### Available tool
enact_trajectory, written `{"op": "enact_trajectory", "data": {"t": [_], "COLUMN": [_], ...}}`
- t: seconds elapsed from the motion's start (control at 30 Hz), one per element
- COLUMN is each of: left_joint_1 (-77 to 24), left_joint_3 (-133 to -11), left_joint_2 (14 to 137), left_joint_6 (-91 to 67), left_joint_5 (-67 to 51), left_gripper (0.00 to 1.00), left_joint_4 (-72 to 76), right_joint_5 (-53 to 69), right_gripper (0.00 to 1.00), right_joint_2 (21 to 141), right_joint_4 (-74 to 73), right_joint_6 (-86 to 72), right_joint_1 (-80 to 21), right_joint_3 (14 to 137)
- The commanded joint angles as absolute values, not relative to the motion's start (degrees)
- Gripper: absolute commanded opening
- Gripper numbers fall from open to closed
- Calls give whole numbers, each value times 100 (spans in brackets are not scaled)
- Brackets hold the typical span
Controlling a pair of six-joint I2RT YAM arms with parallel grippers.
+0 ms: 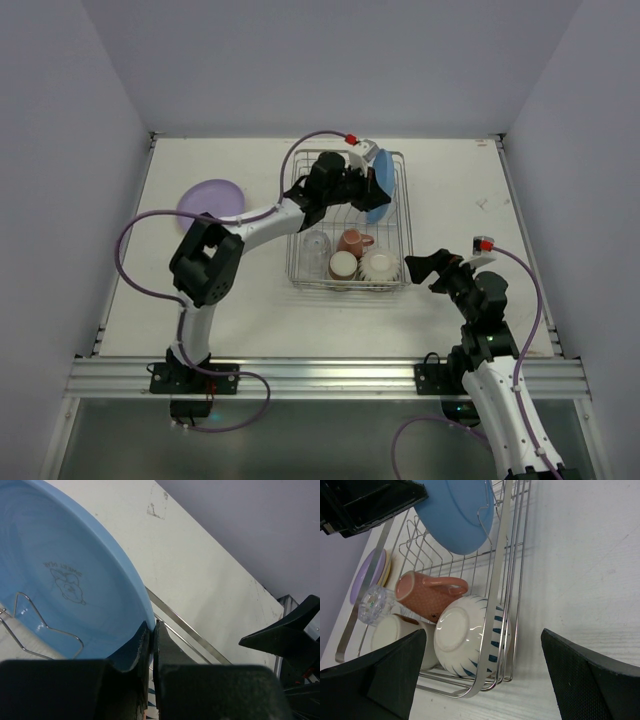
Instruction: Unload the mixed dishes from the dish rack
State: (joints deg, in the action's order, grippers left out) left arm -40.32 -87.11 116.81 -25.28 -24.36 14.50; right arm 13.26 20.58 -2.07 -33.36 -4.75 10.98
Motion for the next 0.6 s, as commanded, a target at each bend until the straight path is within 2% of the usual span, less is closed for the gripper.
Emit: {"op": "enact_trajectory", "data": {"t": [0.0, 0.57], "left_joint_1": [-4034, -3411], "left_joint_3": [-8895, -8104], "left_joint_2": [11031, 9959], "left_joint_6": [-2364, -3550], "left_joint_5": [-2663, -4034], "left_gripper": [0, 0], "left_joint_4": [1468, 2830], "right_joint_5": [1503, 1512], "right_gripper": [99, 99], "right_joint_2": [2074, 2066], "right_joint_4": [-35, -44], "right_joint_6": [-3243, -3252], "right_joint_1": [-466, -475], "right_joint_3": [1222, 1222]}}
